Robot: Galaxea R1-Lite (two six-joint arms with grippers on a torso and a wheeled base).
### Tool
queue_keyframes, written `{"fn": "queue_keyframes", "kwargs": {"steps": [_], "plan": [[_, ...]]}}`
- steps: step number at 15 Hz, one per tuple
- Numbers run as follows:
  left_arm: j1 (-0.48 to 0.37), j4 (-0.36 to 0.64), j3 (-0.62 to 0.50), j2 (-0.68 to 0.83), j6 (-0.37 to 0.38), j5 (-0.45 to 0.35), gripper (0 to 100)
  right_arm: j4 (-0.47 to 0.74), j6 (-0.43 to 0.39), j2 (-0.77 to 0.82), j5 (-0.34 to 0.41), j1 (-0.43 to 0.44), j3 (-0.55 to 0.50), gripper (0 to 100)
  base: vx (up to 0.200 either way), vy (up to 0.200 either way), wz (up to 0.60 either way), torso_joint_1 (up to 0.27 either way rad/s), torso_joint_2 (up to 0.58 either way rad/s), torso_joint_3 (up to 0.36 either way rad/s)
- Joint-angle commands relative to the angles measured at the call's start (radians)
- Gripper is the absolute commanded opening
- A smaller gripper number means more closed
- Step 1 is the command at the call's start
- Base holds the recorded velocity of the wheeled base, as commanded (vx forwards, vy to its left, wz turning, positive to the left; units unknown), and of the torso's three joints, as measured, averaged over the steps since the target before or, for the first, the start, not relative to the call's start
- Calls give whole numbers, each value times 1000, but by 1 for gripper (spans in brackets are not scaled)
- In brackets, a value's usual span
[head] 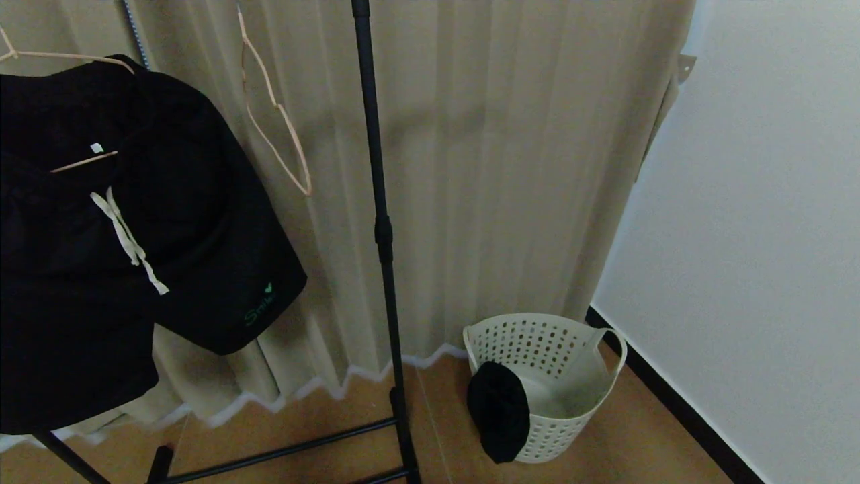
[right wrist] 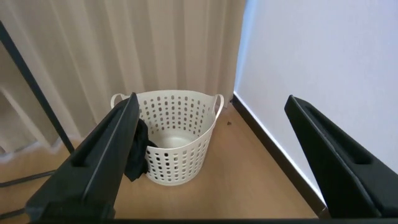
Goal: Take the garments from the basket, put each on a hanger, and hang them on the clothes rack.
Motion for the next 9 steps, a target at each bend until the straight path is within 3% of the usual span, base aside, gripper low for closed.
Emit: {"fn": "queue_keyframes", "kwargs": {"steps": [1, 9], "plan": [[0, 0, 0, 1, 1, -1, 100, 0, -1, 1, 0, 0, 0, 100, 0, 0, 0, 7, -2, -159], [1, 0, 0, 1, 1, 1, 100, 2, -4, 1, 2, 0, 0, 100, 0, 0, 0, 5, 2, -195]]}}
